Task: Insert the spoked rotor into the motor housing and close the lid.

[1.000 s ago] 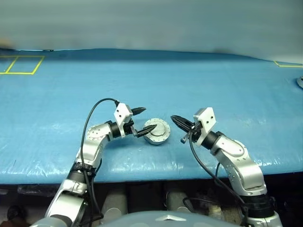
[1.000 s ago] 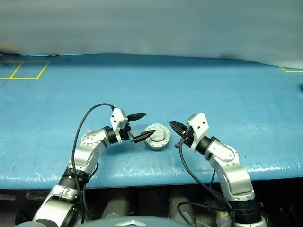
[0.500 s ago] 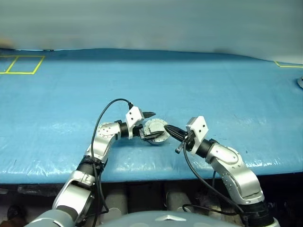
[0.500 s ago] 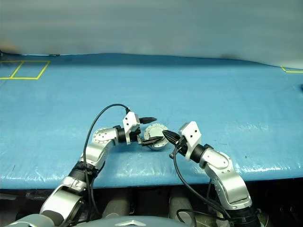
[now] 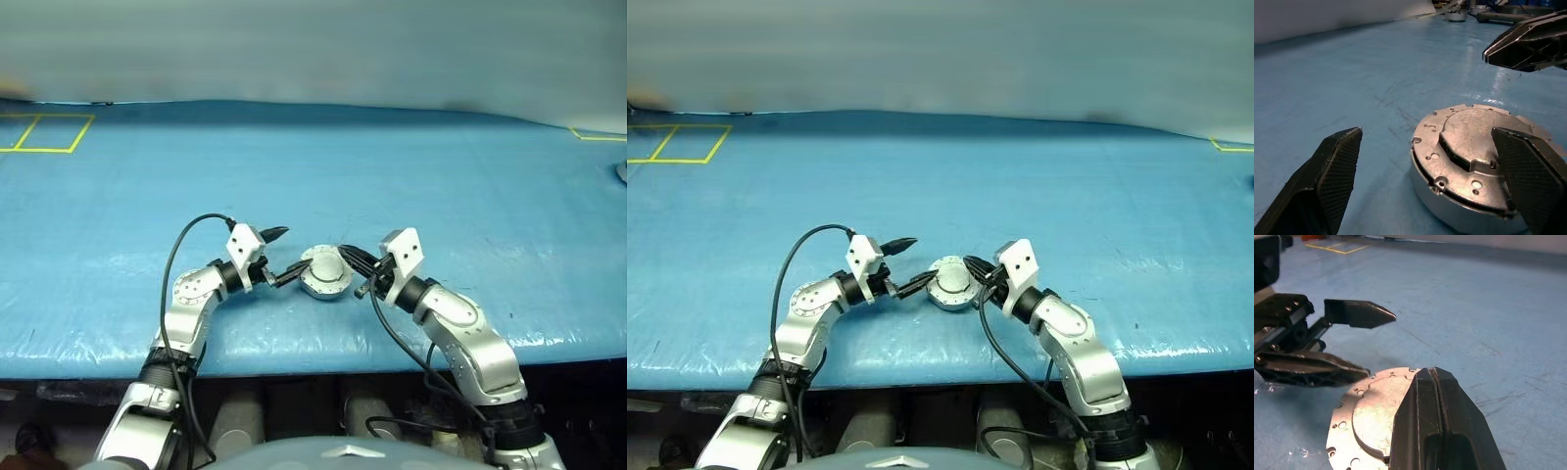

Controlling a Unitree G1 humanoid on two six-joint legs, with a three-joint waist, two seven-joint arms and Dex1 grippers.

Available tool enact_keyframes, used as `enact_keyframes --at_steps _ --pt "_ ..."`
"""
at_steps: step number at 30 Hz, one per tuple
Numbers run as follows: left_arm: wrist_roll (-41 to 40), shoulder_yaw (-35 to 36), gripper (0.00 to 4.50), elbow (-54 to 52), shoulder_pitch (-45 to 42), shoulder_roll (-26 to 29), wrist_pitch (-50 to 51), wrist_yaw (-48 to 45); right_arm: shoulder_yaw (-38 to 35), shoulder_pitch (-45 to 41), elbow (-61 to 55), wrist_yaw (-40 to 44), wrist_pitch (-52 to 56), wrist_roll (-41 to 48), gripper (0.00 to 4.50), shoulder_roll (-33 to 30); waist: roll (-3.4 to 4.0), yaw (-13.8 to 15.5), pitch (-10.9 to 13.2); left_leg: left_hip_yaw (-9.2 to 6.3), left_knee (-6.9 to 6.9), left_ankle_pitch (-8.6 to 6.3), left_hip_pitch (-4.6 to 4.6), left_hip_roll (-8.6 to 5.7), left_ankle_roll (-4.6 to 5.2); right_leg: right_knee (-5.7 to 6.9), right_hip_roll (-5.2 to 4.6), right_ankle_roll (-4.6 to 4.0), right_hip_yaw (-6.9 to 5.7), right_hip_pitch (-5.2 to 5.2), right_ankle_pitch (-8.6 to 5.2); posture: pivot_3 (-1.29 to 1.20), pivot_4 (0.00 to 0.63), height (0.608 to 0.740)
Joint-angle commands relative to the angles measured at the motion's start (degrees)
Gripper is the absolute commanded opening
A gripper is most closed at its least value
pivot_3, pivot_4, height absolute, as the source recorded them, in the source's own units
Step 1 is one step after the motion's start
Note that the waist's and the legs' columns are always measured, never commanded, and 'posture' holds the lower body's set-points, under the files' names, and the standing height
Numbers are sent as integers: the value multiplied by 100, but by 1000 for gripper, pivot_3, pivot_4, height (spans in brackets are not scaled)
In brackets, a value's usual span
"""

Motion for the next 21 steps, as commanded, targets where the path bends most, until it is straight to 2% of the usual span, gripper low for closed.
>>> enact_keyframes --at_steps 1,11,13,21 --pt "-192 160 4500 -408 109 -47 35 205 94 -134 31 192 -41 33 615 -14 0 7 0 0 0 0 0 0 0 0 0 0 0 0 0 0 150 740" --pt "-1 180 4500 -593 685 27 -83 649 363 -236 137 278 -150 -233 3962 33 0 -9 0 0 0 0 4 1 0 1 0 1 0 0 -1 0 150 740" --pt "-15 171 4500 -628 712 28 -69 680 413 -281 232 199 -195 -387 4482 34 0 -9 0 1 1 0 4 1 0 1 0 1 0 0 -1 0 150 740" --pt "14 145 4500 -666 805 47 -59 778 697 -344 551 276 -344 -766 4482 0 0 -20 -1 1 -4 0 4 1 0 1 0 0 -1 -2 -1 0 150 740"
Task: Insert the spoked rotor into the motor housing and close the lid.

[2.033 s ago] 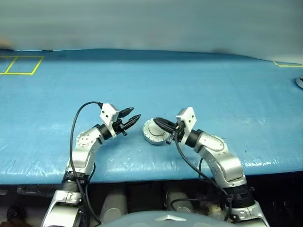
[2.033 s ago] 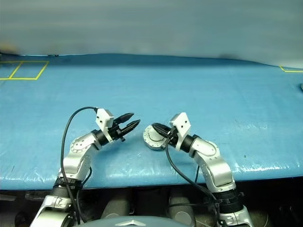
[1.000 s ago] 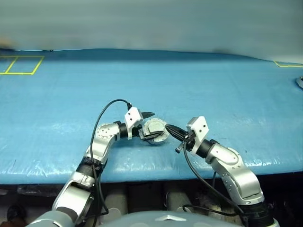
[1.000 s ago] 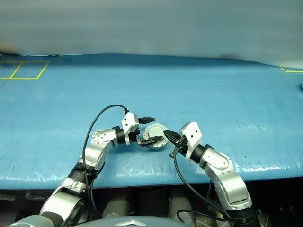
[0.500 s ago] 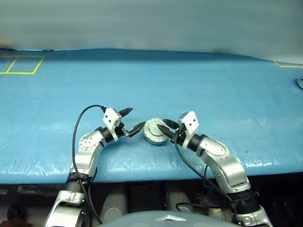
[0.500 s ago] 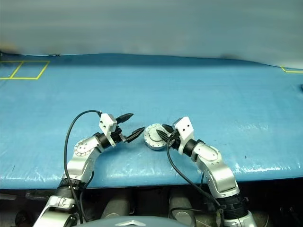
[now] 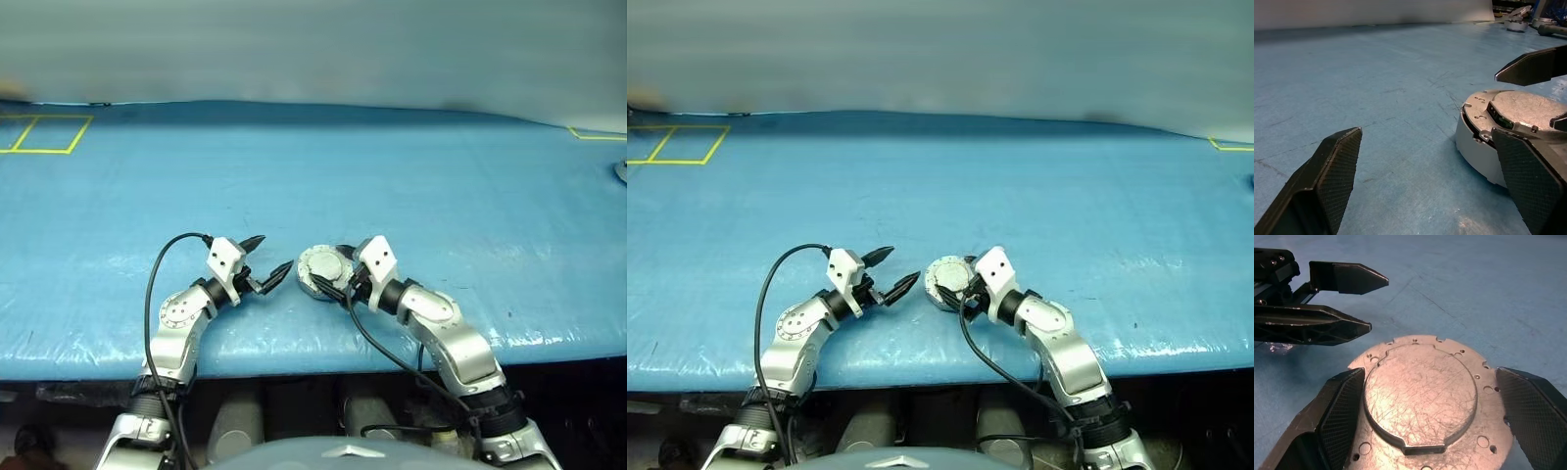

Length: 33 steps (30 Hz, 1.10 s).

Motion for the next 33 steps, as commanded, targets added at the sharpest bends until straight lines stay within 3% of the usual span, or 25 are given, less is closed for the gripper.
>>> enact_keyframes --at_steps 1,4,9,17,33 --pt "40 -16 4500 -275 67 27 -99 35 63 -55 5 20 -144 -117 4482 -2 0 -4 0 0 0 0 0 0 0 0 0 0 0 0 0 0 150 740" --pt "64 -20 4500 -279 71 22 -77 43 50 -61 44 -13 -175 -186 4482 12 0 -1 0 0 1 0 1 0 0 0 0 1 0 1 0 0 150 740" --pt "87 -5 4500 -235 65 25 -70 58 71 -81 48 1 -238 -212 3005 53 0 -1 0 0 2 0 1 0 0 0 0 1 0 2 0 0 150 740" --pt "145 -20 4500 -204 86 11 -84 107 7 -116 -81 -20 -23 -18 3005 232 0 -12 0 0 3 0 2 1 0 1 0 0 0 1 0 0 150 740" --pt "-24 -91 4500 -322 -10 -146 101 54 334 -167 317 -318 96 -866 3005 0 -2 -20 -21 0 5 1 14 1 -1 2 0 0 0 11 0 0 150 740"
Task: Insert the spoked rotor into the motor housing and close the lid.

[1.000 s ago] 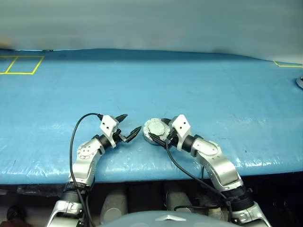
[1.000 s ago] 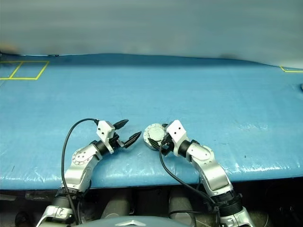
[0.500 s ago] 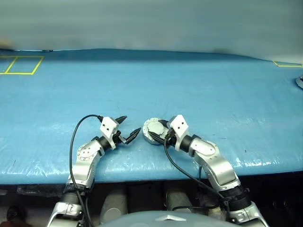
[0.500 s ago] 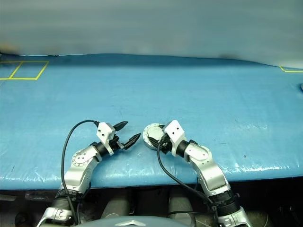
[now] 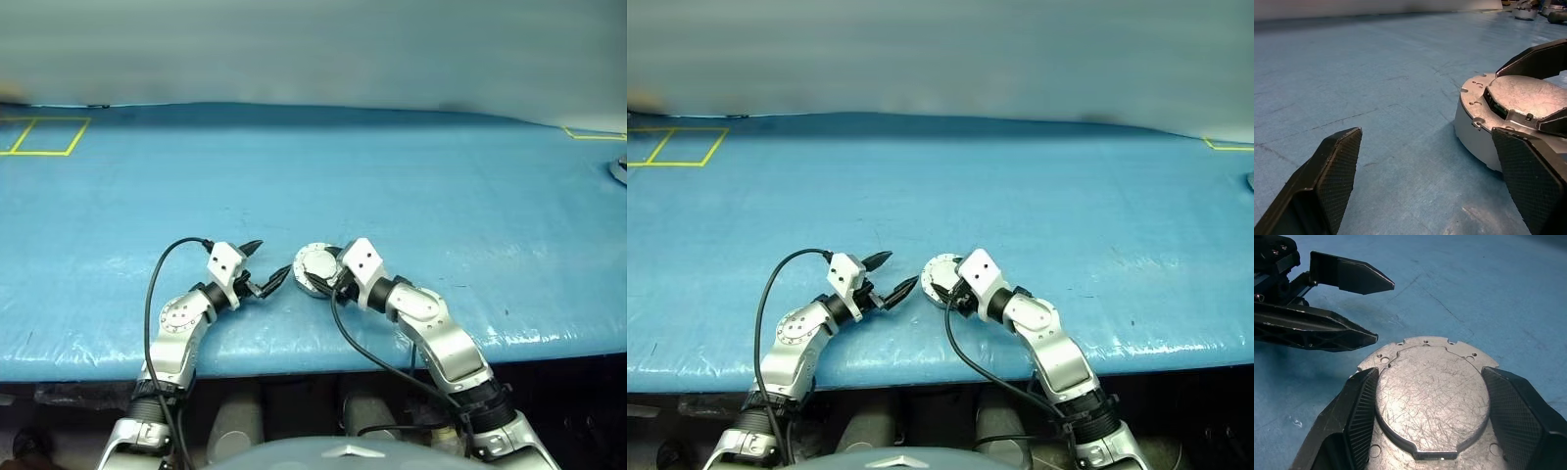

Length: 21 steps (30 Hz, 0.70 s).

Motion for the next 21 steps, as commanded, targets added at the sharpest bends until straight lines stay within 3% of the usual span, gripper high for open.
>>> enact_keyframes --at_steps 1,4,15,16,21 --pt "-214 -83 4500 -338 -141 -152 83 -76 -36 39 177 -134 165 -179 3005 -71 1 1 -6 0 1 0 1 0 0 0 0 0 0 1 0 0 150 740" --pt "-373 -126 3919 -323 -257 -253 72 -279 -32 59 138 -126 198 -178 3005 -85 -1 2 -8 0 5 0 1 0 0 0 0 0 0 1 0 0 150 740" --pt "-181 -416 247 27 -420 -280 7 -512 -82 123 25 -260 269 -200 3005 -80 2 8 -10 0 5 0 -1 -1 0 0 0 -1 0 1 1 0 150 740" --pt "-142 -447 44 63 -406 -264 17 -512 -93 130 10 -276 274 -194 3005 -78 2 9 -10 0 5 0 -1 0 0 0 0 -1 0 0 1 0 150 740" --pt "236 -503 44 301 -383 -227 82 -187 -132 115 11 -337 291 -192 3005 -85 2 21 -11 0 6 0 -1 -1 0 -1 -1 -1 0 0 0 0 150 740"
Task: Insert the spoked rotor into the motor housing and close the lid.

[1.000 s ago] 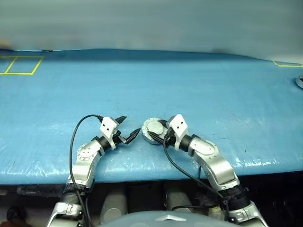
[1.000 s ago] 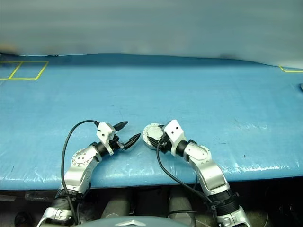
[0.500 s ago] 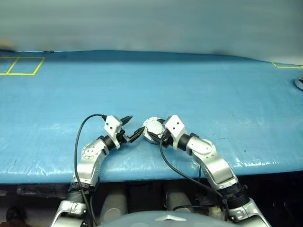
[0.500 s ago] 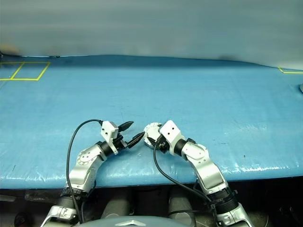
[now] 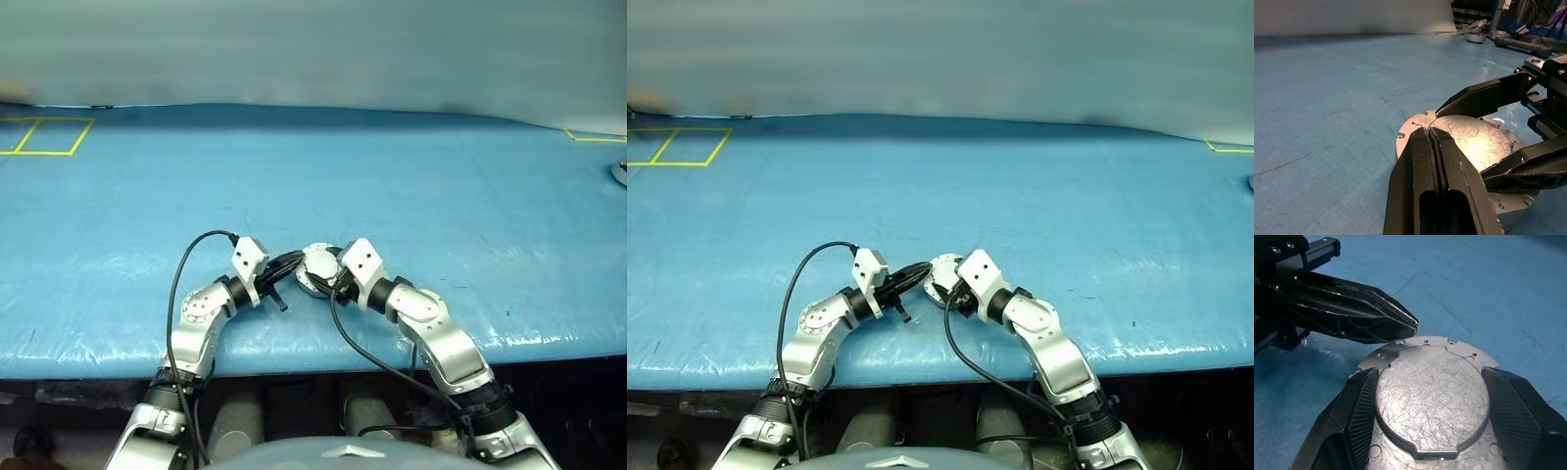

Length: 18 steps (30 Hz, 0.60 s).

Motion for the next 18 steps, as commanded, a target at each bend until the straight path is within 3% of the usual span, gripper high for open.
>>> enact_keyframes --at_steps 1,13,15,18 --pt "257 -95 44 103 1 44 4 200 -145 53 165 -191 130 -173 3005 -78 -3 9 -4 0 0 0 -1 0 0 0 0 0 0 -1 0 0 150 740" --pt "-40 -134 44 -124 104 -168 53 18 -234 31 46 75 268 267 3005 -17 0 18 -8 4 0 -2 21 -3 -2 -5 -13 1 -3 -4 -1 0 150 740" --pt "-103 -173 0 -190 114 -202 112 -35 -263 39 -13 106 286 307 3732 -37 0 21 -8 4 0 -2 16 -3 -2 -5 -13 1 -3 -5 -1 0 150 740" --pt "-168 -176 0 -213 121 -265 137 -25 -337 72 -186 125 177 381 4457 -22 0 38 -8 3 -2 -1 -13 -5 -1 -5 -13 0 -4 -8 0 0 150 740"
